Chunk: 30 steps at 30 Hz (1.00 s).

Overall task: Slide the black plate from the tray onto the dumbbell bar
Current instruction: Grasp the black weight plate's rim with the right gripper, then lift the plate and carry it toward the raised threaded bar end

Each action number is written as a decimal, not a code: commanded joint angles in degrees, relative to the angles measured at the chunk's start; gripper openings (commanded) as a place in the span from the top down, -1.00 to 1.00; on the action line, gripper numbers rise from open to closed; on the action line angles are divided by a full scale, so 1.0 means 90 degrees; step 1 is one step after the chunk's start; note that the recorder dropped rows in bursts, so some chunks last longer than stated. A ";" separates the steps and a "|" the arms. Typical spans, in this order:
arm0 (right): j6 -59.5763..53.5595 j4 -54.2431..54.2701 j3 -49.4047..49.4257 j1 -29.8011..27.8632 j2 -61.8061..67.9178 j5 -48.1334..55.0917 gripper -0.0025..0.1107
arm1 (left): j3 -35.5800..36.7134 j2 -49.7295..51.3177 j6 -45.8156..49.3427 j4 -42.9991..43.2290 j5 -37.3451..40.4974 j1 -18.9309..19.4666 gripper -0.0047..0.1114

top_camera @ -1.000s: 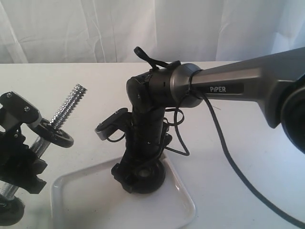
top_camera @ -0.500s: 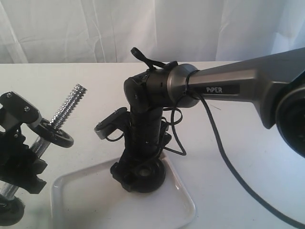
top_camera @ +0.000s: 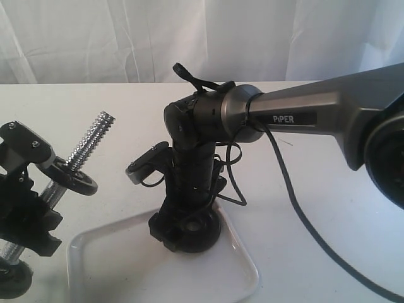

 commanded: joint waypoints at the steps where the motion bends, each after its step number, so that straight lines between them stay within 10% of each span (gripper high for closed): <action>1: 0.0076 0.0055 0.0108 -0.0021 0.0257 0.0153 0.08 | -0.0239 -0.0269 -0.0080 -0.0136 -0.0969 -0.0016 0.92; 7: 0.0076 0.0219 0.0108 -0.0021 0.0257 0.0200 0.95 | -0.0239 -0.0269 -0.0080 -0.0136 -0.0969 -0.0016 0.92; 30: -0.1521 0.2618 -0.0775 -0.1113 -0.0571 0.1692 0.96 | -0.0239 -0.0269 0.0166 -0.0083 -0.0971 -0.0016 0.92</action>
